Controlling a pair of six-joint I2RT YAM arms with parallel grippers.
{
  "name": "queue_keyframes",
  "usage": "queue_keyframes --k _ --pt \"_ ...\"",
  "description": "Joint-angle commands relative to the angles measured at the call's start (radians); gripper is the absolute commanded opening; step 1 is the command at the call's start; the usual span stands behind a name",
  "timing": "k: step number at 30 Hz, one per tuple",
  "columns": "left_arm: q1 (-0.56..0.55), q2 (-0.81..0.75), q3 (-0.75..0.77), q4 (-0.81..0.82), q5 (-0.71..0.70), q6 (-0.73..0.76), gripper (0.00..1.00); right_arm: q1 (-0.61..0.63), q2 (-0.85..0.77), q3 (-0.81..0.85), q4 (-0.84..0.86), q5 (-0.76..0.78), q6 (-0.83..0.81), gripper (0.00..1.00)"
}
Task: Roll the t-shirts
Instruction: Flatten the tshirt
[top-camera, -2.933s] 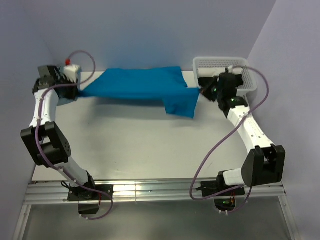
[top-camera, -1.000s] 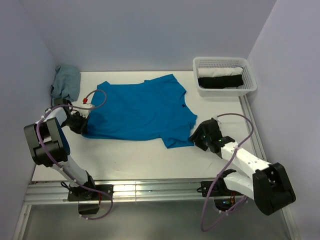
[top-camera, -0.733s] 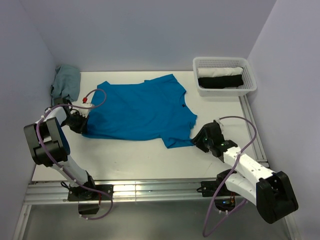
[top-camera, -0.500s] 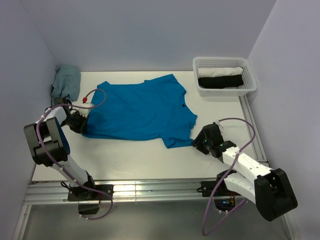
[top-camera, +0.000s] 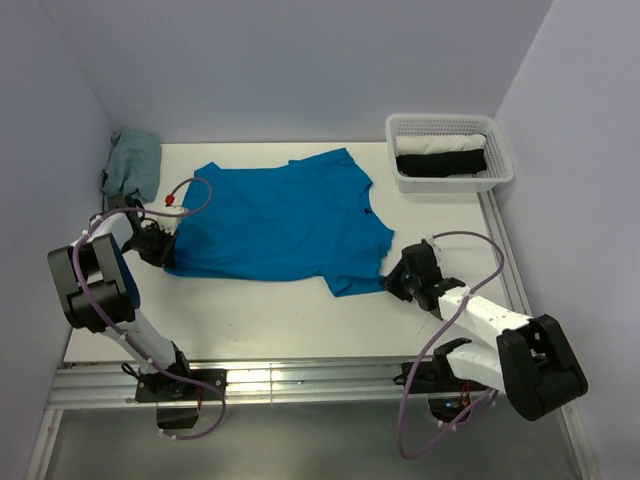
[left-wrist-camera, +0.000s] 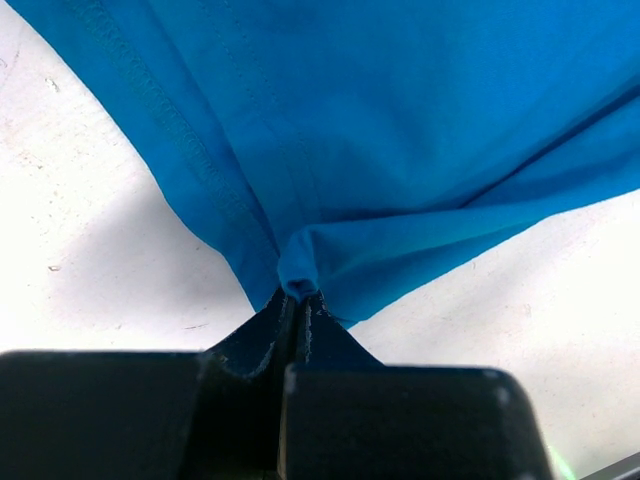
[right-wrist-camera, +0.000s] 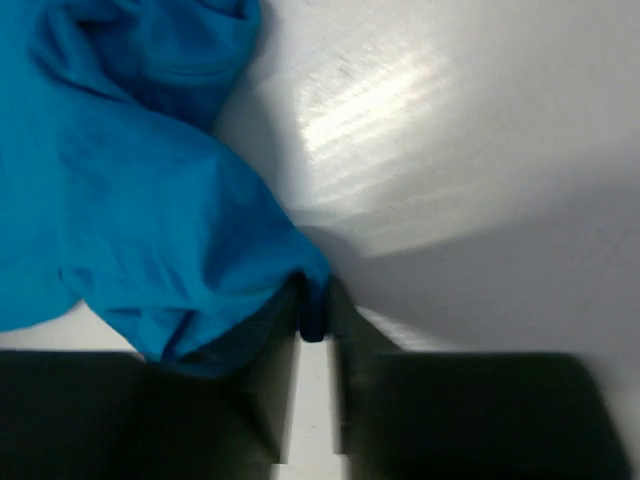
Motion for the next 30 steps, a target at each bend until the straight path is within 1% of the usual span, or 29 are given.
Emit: queue_keyframes --k 1,2,3,4,5,6,8,9,10,11,12,13,14,15,16,18,20,21,26,27,30 --pt "0.006 -0.002 0.045 -0.020 0.038 -0.009 0.00 0.005 0.017 0.021 -0.020 0.000 -0.011 0.18" --pt "0.006 -0.011 0.048 -0.016 0.037 -0.010 0.00 0.005 -0.002 0.042 -0.050 0.005 -0.018 0.07" --pt "0.006 -0.041 0.051 -0.010 0.037 -0.021 0.00 0.005 -0.061 0.099 -0.083 0.019 -0.030 0.00" --pt "0.006 -0.061 0.055 -0.001 0.038 -0.029 0.00 0.003 -0.101 0.136 -0.159 0.032 -0.058 0.00" --pt "0.007 -0.084 0.061 0.009 0.049 -0.038 0.00 0.003 -0.143 0.176 -0.199 0.049 -0.070 0.00" --pt "0.010 -0.130 0.065 0.036 0.055 -0.067 0.00 0.000 -0.217 0.270 -0.268 0.072 -0.098 0.00" --pt "0.023 -0.186 0.073 0.082 0.084 -0.110 0.00 -0.020 -0.282 0.372 -0.311 0.083 -0.132 0.00" --pt "0.027 -0.242 0.073 0.137 0.091 -0.157 0.00 -0.026 -0.325 0.479 -0.345 0.092 -0.159 0.00" --pt "0.030 -0.273 0.071 0.182 0.088 -0.188 0.00 -0.032 -0.341 0.533 -0.359 0.101 -0.176 0.00" --pt "0.033 -0.302 0.065 0.220 0.080 -0.217 0.00 -0.040 -0.349 0.588 -0.374 0.106 -0.195 0.00" --pt "0.033 -0.359 0.064 0.255 0.063 -0.263 0.00 -0.043 -0.349 0.701 -0.390 0.111 -0.207 0.00" --pt "0.035 -0.385 0.067 0.313 0.061 -0.285 0.00 -0.044 -0.344 0.755 -0.414 0.109 -0.239 0.00" --pt "0.035 -0.411 0.070 0.338 0.060 -0.308 0.00 -0.044 -0.339 0.803 -0.422 0.097 -0.254 0.00" --pt "0.040 -0.460 0.070 0.364 0.061 -0.352 0.00 -0.043 -0.333 0.886 -0.422 0.086 -0.274 0.00" --pt "0.043 -0.483 0.071 0.409 0.067 -0.375 0.00 -0.044 -0.335 0.920 -0.416 0.076 -0.285 0.00" --pt "0.058 -0.554 0.078 0.446 0.081 -0.438 0.00 -0.044 -0.338 1.004 -0.399 0.048 -0.311 0.00" --pt "0.085 -0.601 0.078 0.538 0.100 -0.490 0.00 -0.044 -0.350 1.049 -0.387 0.037 -0.333 0.00" --pt "0.093 -0.644 0.082 0.567 0.086 -0.554 0.00 -0.044 -0.361 1.091 -0.375 0.042 -0.354 0.00" --pt "0.133 -0.691 0.192 0.659 0.066 -0.700 0.00 -0.044 -0.362 1.240 -0.368 0.072 -0.428 0.00" --pt "0.141 -0.700 0.199 0.731 0.065 -0.768 0.00 -0.044 -0.356 1.291 -0.364 0.086 -0.445 0.00" --pt "0.168 -0.721 0.216 0.846 0.057 -0.881 0.00 -0.044 -0.308 1.429 -0.367 0.123 -0.488 0.00"
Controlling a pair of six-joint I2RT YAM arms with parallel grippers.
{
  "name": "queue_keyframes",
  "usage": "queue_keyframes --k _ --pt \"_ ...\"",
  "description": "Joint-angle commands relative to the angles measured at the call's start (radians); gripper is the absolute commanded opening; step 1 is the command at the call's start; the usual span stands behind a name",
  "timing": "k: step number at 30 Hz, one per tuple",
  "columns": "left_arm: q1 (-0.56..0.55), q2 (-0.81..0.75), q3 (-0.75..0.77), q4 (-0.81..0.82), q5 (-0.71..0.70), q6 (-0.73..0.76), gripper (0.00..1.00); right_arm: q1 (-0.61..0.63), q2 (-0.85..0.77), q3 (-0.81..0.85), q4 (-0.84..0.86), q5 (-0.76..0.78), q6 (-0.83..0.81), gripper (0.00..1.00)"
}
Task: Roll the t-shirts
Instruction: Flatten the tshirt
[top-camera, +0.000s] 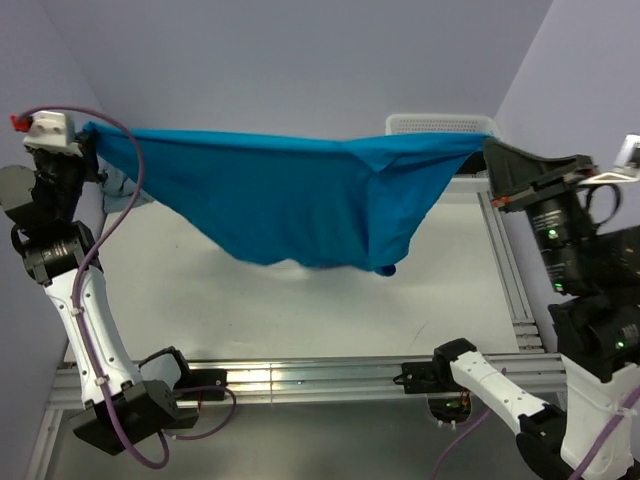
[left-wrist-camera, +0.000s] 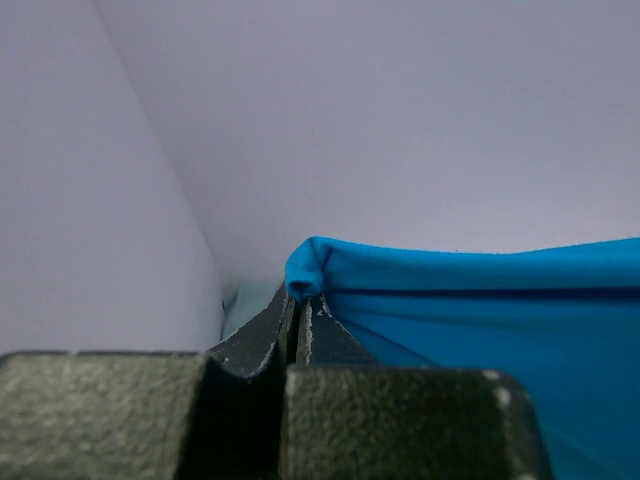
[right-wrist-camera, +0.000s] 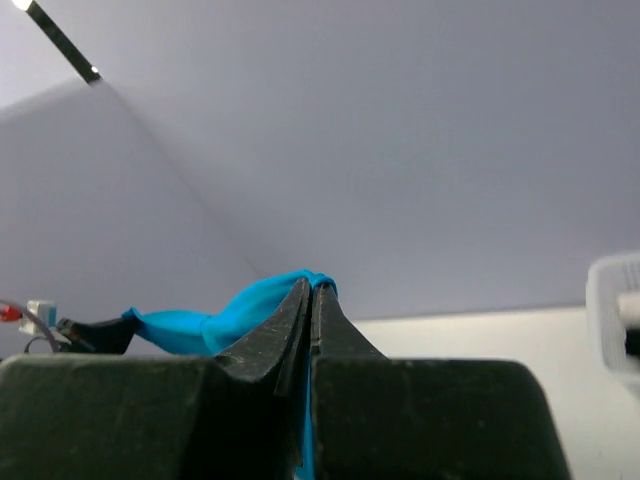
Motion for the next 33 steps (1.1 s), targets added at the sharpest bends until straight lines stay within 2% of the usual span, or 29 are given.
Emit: queue_keyframes --k 1,5,7,8,10,11,12,13,14,15,16,17,18,19,20,21,22,23,24,25,26,27,28,29,30,31,32,33 --pt "0.045 -0.023 0.049 0.213 -0.064 -0.192 0.00 -0.013 0.036 0.179 0.073 0.115 -0.106 0.00" --pt "0.068 -0.048 0.059 0.329 -0.071 -0.299 0.00 -0.012 0.151 0.377 0.064 0.190 -0.167 0.00" --pt "0.069 -0.063 0.030 0.414 0.071 -0.306 0.01 -0.013 0.218 0.446 0.085 0.233 -0.198 0.00" --pt "0.069 -0.054 0.040 0.405 0.134 -0.278 0.00 -0.013 0.287 0.510 0.085 0.241 -0.213 0.00" --pt "0.068 -0.016 0.060 0.394 0.014 -0.325 0.01 -0.013 0.377 0.619 -0.002 0.241 -0.236 0.00" --pt "0.069 0.007 0.115 0.330 0.041 -0.324 0.01 -0.013 0.416 0.668 -0.031 0.259 -0.241 0.00" --pt "0.069 0.080 0.161 0.269 0.132 -0.221 0.01 -0.012 0.453 0.693 -0.031 0.274 -0.244 0.00" --pt "0.068 0.112 0.202 0.203 0.117 -0.189 0.00 -0.015 0.447 0.663 -0.001 0.273 -0.249 0.00" --pt "0.062 0.138 0.250 0.196 0.003 -0.198 0.01 -0.018 0.435 0.621 0.031 0.264 -0.249 0.00" --pt "0.063 0.212 0.296 0.140 -0.047 -0.235 0.00 -0.025 0.413 0.556 0.070 0.246 -0.243 0.00" --pt "0.077 0.275 0.375 0.044 0.016 -0.200 0.01 -0.030 0.413 0.546 0.068 0.242 -0.241 0.00" --pt "0.070 0.347 0.593 -0.106 0.112 -0.109 0.00 -0.030 0.419 0.544 0.064 0.244 -0.241 0.00" --pt "0.019 0.474 0.691 -0.361 -0.007 0.041 0.00 -0.031 0.435 0.550 0.049 0.245 -0.236 0.00" --pt "-0.030 0.521 0.801 -0.368 -0.144 0.012 0.00 -0.041 0.439 0.547 0.050 0.236 -0.232 0.00" --pt "-0.039 0.641 0.895 -0.402 -0.106 -0.050 0.00 -0.044 0.448 0.534 0.053 0.224 -0.220 0.00" --pt "-0.014 0.732 1.030 -0.630 0.002 -0.027 0.00 -0.047 0.455 0.532 0.042 0.210 -0.216 0.00" --pt "-0.026 0.829 1.352 -0.807 0.050 0.022 0.00 -0.048 0.461 0.530 0.038 0.210 -0.210 0.00" --pt "-0.053 0.962 1.463 -0.919 0.023 0.098 0.00 -0.048 0.467 0.518 0.035 0.212 -0.207 0.00" --pt "-0.082 0.981 1.503 -1.025 0.023 0.130 0.00 -0.050 0.465 0.512 0.024 0.239 -0.204 0.00" --pt "-0.098 0.965 1.473 -1.031 0.043 0.157 0.00 -0.048 0.459 0.500 0.022 0.242 -0.203 0.00" --pt "-0.108 0.857 1.259 -1.025 0.102 0.264 0.00 -0.062 0.432 0.468 0.022 0.242 -0.197 0.00" --pt "-0.116 0.781 1.121 -1.022 0.144 0.351 0.00 -0.074 0.412 0.446 0.029 0.245 -0.186 0.00" --pt "-0.137 0.697 0.824 -0.973 0.109 0.428 0.00 -0.090 0.393 0.429 0.027 0.247 -0.175 0.00" --pt "-0.212 0.526 0.678 -0.918 0.060 0.540 0.00 -0.146 0.366 0.422 0.019 0.230 -0.149 0.00" --pt "-0.260 0.444 0.549 -0.785 -0.021 0.570 0.00 -0.184 0.360 0.431 0.001 0.216 -0.143 0.00" --pt "-0.295 0.369 0.347 -0.700 -0.049 0.569 0.00 -0.217 0.359 0.450 -0.017 0.204 -0.140 0.00" --pt "-0.343 0.277 0.289 -0.653 -0.072 0.549 0.00 -0.264 0.381 0.517 -0.042 0.192 -0.129 0.00" --pt "-0.358 0.267 0.266 -0.634 -0.103 0.541 0.00 -0.281 0.395 0.547 -0.071 0.164 -0.117 0.00"
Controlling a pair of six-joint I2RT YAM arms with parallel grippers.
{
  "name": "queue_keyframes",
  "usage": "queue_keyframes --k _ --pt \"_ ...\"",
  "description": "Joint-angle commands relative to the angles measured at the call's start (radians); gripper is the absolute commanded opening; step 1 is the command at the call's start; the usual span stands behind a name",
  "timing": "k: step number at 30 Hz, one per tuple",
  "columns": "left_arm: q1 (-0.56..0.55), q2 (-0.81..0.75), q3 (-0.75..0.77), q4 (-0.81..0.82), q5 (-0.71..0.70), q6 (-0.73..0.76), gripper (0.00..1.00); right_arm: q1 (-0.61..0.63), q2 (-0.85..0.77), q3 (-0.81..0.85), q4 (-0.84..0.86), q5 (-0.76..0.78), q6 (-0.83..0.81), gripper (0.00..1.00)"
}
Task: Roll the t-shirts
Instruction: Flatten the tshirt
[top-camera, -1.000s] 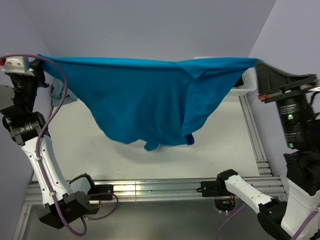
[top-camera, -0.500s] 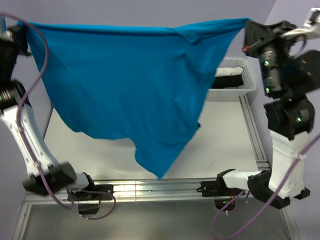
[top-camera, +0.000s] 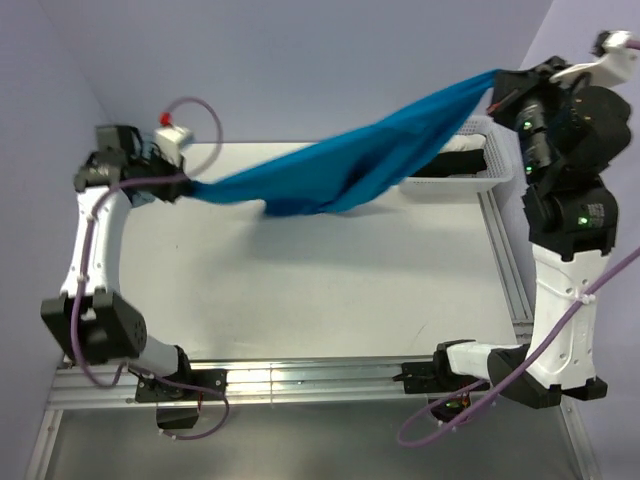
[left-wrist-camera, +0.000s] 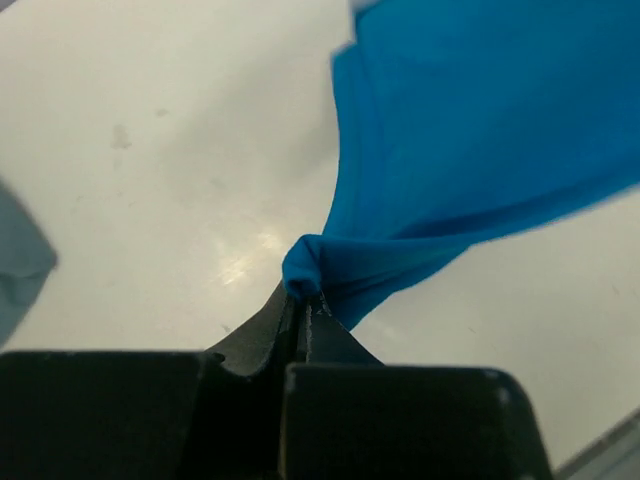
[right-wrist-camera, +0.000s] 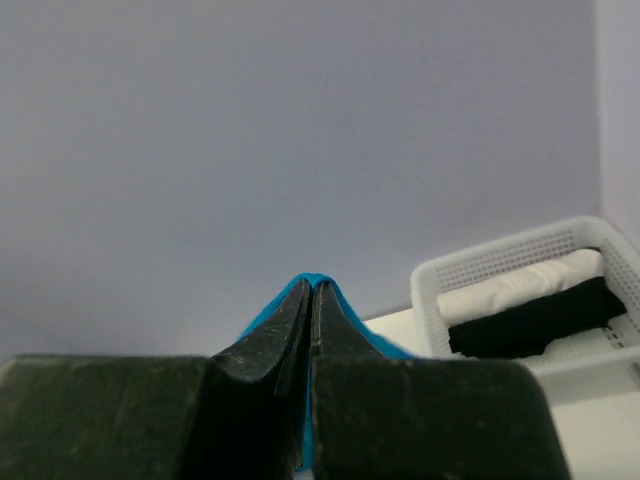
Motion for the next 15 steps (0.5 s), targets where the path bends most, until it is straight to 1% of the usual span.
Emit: queue_keyframes --k 1,2,3,4,5,6,7,8,9,10,11,12,13,14,15 --pt "-0.068 -0.233 -0.065 0.151 -0.165 0.151 0.00 -0.100 -0.040 0.144 0.059 0.008 0.044 0.00" --pt "-0.050 -0.160 -0.022 0.131 -0.183 0.113 0.00 -0.103 -0.008 0.168 0.059 -0.087 0.083 0.00" --pt "-0.016 -0.108 0.034 0.108 -0.173 0.087 0.00 -0.102 0.007 0.175 0.054 -0.135 0.110 0.00" --pt "0.034 -0.048 0.185 0.094 -0.125 0.044 0.00 -0.102 0.021 0.170 0.060 -0.170 0.131 0.00" --pt "0.159 0.092 0.282 0.026 -0.113 -0.040 0.00 -0.097 0.027 0.128 0.073 -0.246 0.159 0.00" --pt "0.212 0.170 0.383 -0.022 -0.110 -0.073 0.00 -0.067 0.023 0.094 0.112 -0.258 0.159 0.00" --pt "0.289 0.312 0.597 -0.127 -0.088 -0.115 0.00 -0.038 0.017 0.042 0.123 -0.220 0.135 0.00" --pt "0.318 0.371 0.693 -0.160 -0.080 -0.145 0.00 -0.003 0.017 0.032 0.123 -0.219 0.118 0.00" --pt "0.346 0.414 0.772 -0.186 -0.071 -0.168 0.00 0.036 0.018 0.028 0.108 -0.180 0.099 0.00" --pt "0.381 0.443 0.870 -0.223 -0.012 -0.171 0.00 0.095 0.017 0.018 0.102 -0.166 0.087 0.00" --pt "0.389 0.448 0.883 -0.257 0.022 -0.116 0.00 0.114 -0.003 0.009 0.094 -0.138 0.073 0.00" --pt "0.391 0.418 0.859 -0.260 0.044 -0.092 0.00 0.122 -0.021 -0.005 0.102 -0.117 0.070 0.00" --pt "0.389 0.372 0.726 -0.233 0.062 -0.069 0.00 0.122 -0.069 -0.035 0.108 -0.079 0.061 0.00" --pt "0.388 0.252 0.642 -0.198 0.100 -0.004 0.00 0.121 -0.089 -0.040 0.114 -0.049 0.043 0.00" --pt "0.386 0.180 0.550 -0.095 0.107 0.028 0.00 0.116 -0.104 -0.032 0.094 -0.034 0.036 0.00"
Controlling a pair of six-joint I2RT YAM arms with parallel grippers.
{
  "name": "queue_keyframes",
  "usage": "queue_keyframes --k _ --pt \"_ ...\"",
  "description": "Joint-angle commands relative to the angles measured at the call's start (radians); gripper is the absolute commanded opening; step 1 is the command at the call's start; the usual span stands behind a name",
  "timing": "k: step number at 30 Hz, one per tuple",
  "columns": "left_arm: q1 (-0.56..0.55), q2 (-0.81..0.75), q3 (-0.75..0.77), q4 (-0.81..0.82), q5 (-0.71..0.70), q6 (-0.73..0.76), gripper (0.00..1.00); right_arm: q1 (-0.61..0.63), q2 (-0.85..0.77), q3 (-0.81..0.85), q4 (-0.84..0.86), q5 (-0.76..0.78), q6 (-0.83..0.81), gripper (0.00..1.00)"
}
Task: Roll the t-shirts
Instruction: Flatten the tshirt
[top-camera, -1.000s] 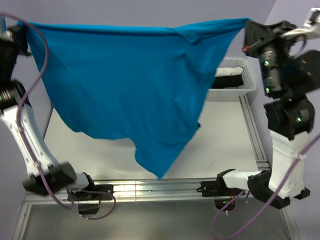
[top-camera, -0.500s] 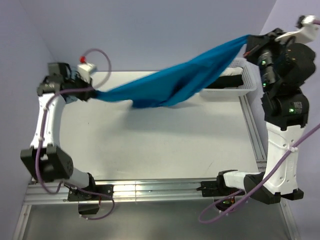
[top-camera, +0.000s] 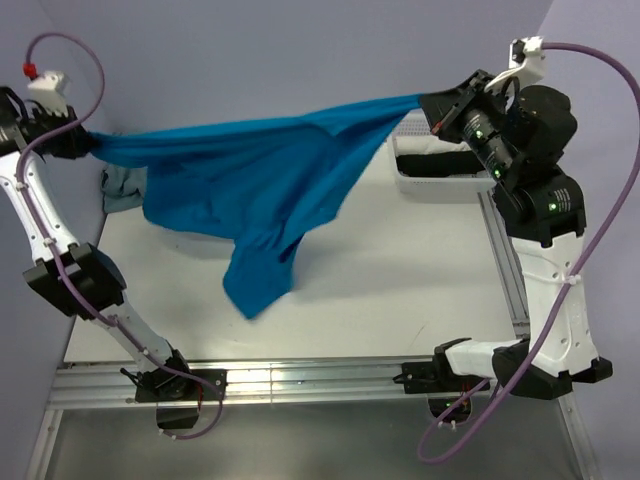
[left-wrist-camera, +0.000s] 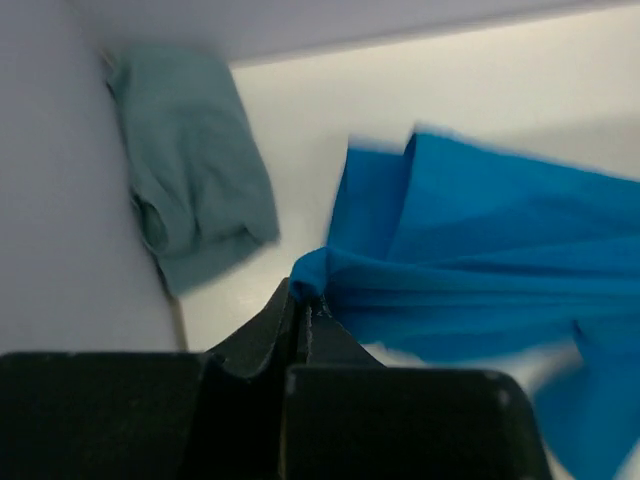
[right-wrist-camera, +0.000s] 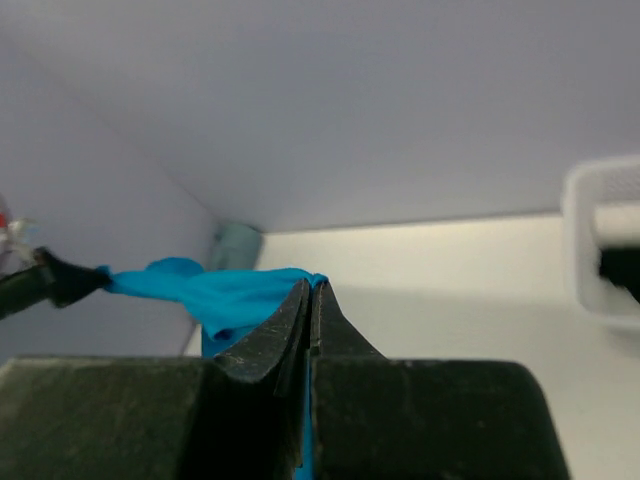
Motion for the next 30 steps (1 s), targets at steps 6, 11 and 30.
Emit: queue_keyframes --k 6,11,30 --pt "0.015 -0.496 -0.439 -0.025 0.090 0.426 0.00 -0.064 -0.142 0.220 -0.047 0.151 -0.076 0.00" --pt "0.033 -0.541 -0.399 -0.297 0.158 0.588 0.00 -0.065 -0.181 0.254 -0.099 0.120 -0.078 0.00" --pt "-0.255 0.124 0.135 0.129 -0.063 -0.146 0.00 -0.122 0.608 0.643 0.042 -0.116 -0.017 0.00"
